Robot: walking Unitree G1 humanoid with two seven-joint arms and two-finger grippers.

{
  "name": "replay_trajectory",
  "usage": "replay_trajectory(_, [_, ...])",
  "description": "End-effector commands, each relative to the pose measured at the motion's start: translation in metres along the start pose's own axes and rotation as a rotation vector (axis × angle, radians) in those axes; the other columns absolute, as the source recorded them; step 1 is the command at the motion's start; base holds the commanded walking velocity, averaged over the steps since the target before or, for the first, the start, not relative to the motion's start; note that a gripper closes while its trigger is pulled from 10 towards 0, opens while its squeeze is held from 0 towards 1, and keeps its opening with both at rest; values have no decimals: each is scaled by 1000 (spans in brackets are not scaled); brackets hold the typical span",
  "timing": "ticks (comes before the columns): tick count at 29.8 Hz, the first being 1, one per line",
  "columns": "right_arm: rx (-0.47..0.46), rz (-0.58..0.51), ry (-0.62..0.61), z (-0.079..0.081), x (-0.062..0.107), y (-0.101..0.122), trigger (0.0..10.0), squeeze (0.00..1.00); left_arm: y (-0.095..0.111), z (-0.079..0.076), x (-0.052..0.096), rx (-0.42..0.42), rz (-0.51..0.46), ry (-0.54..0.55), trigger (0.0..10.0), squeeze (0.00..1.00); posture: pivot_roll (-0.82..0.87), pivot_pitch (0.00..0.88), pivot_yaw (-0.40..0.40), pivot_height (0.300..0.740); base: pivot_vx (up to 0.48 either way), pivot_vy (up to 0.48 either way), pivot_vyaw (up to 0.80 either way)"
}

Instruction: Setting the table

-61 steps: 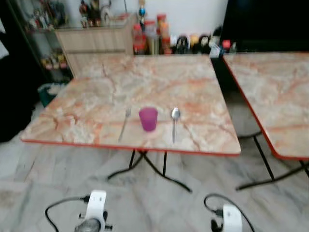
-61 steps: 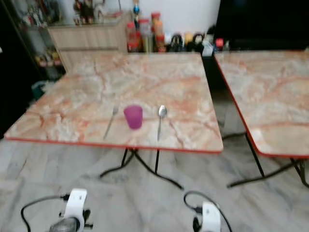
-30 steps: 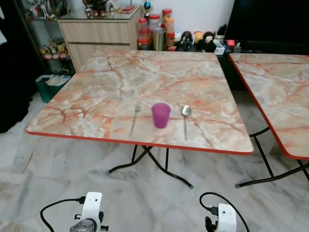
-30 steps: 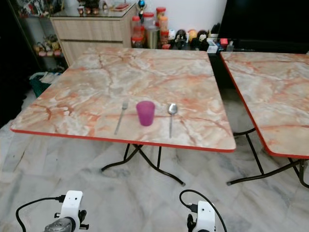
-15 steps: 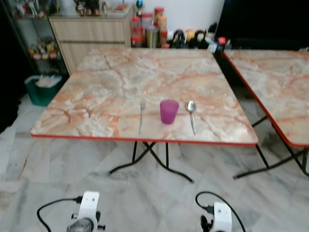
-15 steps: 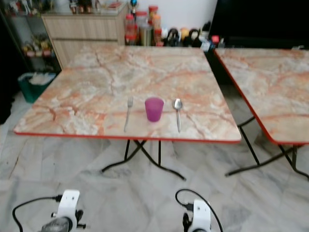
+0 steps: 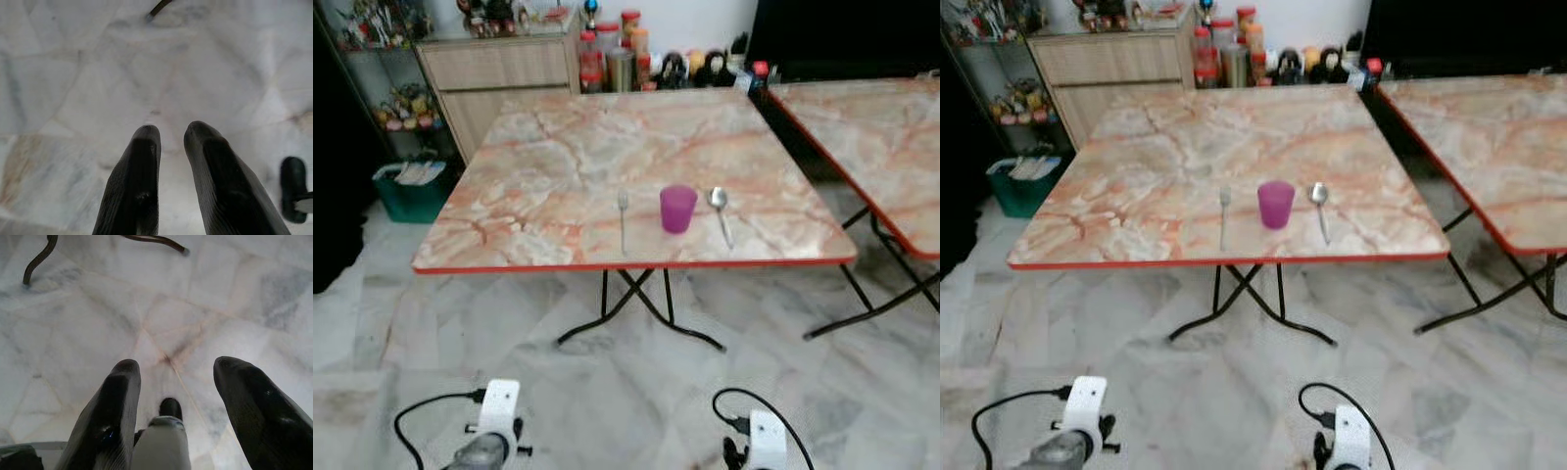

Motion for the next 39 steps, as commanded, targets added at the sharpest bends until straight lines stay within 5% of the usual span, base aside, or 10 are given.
replay_trajectory(1, [-11,-19,5,3,-1,6,10000,0,10,2,-1,-6,-32,-3,10000,0,1,0,35,736,0,0,0])
replay_trajectory(39, [30,-22,9,0,0,3,10000,0,-3,0,1,-23,-2,-5,10000,0,-7,0,36,736,268,0,0])
Point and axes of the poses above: a point about 5 cm out from each wrist's last joint towards the gripper, its own x axis pointing back from the gripper into the wrist, its own y axis along the axis of the wrist's last joint, z = x × y, the point moved 5 cm from there along -x, pointing out of the wrist towards the gripper, and after that the axes turned 4 degrees about -x, right-handed, at the moved point
